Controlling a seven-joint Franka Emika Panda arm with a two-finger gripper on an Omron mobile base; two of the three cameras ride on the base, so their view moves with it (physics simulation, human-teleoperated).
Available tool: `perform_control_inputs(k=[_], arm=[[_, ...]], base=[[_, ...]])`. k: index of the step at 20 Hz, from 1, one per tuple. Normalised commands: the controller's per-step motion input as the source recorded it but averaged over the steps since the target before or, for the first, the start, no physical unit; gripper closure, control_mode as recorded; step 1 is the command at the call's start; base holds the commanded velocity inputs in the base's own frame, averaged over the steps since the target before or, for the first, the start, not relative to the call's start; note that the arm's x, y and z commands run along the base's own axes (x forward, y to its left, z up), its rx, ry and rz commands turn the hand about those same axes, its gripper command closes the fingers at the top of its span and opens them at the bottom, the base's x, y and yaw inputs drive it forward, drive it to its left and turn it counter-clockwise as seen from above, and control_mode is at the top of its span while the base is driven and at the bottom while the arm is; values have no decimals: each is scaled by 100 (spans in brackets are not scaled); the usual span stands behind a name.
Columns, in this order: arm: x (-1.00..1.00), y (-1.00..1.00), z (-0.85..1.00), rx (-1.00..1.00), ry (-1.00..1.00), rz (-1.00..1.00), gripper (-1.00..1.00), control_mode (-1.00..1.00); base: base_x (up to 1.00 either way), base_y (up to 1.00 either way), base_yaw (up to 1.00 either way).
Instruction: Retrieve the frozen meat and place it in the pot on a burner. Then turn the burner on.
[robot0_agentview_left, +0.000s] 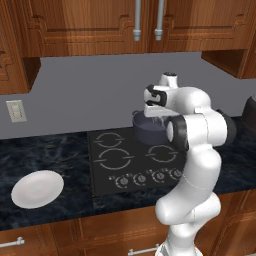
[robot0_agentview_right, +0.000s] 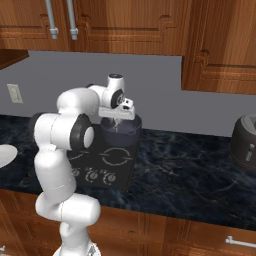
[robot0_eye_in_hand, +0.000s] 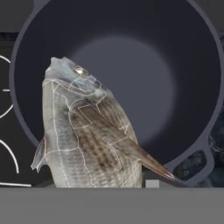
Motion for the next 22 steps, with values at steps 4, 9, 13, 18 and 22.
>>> perform_control_inputs(k=[4, 9, 13, 18, 22], arm=[[23, 0, -15, 0, 7, 0, 100, -100], [10, 0, -32, 0, 5, 0, 100, -100], [6, 0, -28, 0, 1, 0, 100, -100], [4, 0, -21, 0, 0, 0, 100, -100], [10, 0, -20, 0, 2, -1, 100, -100]], base=[[0, 0, 0], [0, 0, 0], [0, 0, 0], [0, 0, 0], [0, 0, 0]])
